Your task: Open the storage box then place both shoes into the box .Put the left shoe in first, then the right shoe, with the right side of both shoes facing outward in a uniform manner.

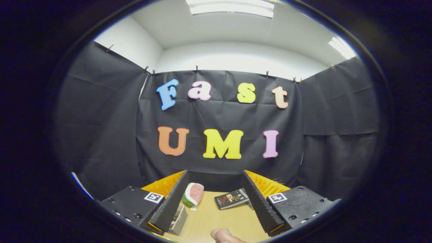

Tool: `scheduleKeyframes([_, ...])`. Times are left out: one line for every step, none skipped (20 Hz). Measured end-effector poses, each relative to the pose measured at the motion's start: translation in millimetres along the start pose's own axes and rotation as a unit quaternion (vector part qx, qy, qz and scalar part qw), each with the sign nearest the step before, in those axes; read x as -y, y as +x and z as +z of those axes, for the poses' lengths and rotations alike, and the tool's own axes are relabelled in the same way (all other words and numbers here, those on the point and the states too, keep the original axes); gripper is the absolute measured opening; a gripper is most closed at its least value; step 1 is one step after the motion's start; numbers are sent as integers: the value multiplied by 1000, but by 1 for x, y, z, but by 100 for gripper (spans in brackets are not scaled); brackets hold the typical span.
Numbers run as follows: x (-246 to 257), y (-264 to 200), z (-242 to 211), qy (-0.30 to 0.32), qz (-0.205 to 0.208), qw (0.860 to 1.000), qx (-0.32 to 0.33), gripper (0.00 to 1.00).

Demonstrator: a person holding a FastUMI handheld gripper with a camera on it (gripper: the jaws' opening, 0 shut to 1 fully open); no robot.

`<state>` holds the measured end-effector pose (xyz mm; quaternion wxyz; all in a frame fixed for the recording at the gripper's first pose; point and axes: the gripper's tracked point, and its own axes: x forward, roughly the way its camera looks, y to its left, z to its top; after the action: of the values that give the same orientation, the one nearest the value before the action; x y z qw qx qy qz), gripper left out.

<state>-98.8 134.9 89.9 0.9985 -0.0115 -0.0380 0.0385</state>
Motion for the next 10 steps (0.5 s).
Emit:
scheduleKeyframes([1,-3,-1,7,0,1000,-6,96])
scheduleKeyframes([0,-3,-3,18,2,1000,-12,95])
scheduleKeyframes([-1,-2,-1,28,6,999,-18,95])
scheduleKeyframes([1,-1,0,29,5,999,-22,95])
scheduleKeyframes([3,-1,1,27,2,999,-23,95])
scheduleKeyframes([3,-1,2,24,-4,1000,-19,95])
scheduleKeyframes([2,-1,0,22,-8,1000,-18,95])
scheduleKeyframes([1,-1,-1,23,-10,1000,-19,95])
scheduleKeyframes([2,0,-2,26,-9,999,-23,95])
scheduleKeyframes([1,0,-1,28,-6,999,-22,95])
